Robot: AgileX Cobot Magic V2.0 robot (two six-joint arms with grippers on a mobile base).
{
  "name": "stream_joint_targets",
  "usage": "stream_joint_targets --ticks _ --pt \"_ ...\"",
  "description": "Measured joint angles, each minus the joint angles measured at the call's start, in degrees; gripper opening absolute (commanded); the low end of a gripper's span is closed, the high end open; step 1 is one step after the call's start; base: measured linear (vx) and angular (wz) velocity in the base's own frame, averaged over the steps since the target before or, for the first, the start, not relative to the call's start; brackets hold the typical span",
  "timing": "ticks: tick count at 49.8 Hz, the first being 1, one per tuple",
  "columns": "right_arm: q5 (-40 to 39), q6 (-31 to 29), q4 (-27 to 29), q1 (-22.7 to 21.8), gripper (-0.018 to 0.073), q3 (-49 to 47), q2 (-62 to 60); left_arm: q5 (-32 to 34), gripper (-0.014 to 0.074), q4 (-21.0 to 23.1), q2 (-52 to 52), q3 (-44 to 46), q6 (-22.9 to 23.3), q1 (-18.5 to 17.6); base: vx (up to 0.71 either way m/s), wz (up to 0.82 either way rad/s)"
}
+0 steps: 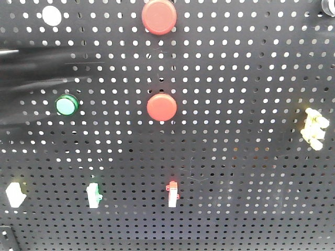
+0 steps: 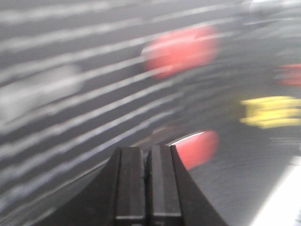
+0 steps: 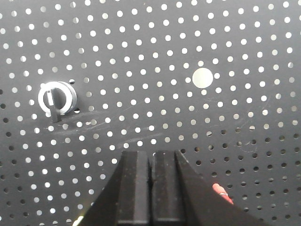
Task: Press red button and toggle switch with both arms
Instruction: 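Raise the left gripper to the upper red button and press it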
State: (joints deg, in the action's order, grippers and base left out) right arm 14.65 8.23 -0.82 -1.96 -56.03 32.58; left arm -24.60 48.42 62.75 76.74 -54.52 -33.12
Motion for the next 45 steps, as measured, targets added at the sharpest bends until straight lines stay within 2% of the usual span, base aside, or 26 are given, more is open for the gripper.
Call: stream_joint_targets --ticks 4,12,22,45 --pt "0.2 -0.1 -0.2 0.0 -0.0003 0.0 0.0 0.0 0.0002 1.0 4.6 3.8 -1.5 -3.2 0.0 0.0" --pt "0.9 -0.2 -0.7 0.0 -0.0003 0.0 0.0 0.1 0.0002 1.3 11.0 10.4 -2.0 -5.6 0.0 0.0" --pt "1.0 -0.2 -0.9 0.0 -0.0003 0.0 0.0 3.2 0.0002 1.4 13.1 13.6 -2.0 -5.7 0.0 0.0" --pt "1.3 -0.2 -1.0 0.0 -0.0003 0.0 0.0 11.0 0.0002 2.1 15.1 13.7 -1.1 -5.9 0.0 0.0"
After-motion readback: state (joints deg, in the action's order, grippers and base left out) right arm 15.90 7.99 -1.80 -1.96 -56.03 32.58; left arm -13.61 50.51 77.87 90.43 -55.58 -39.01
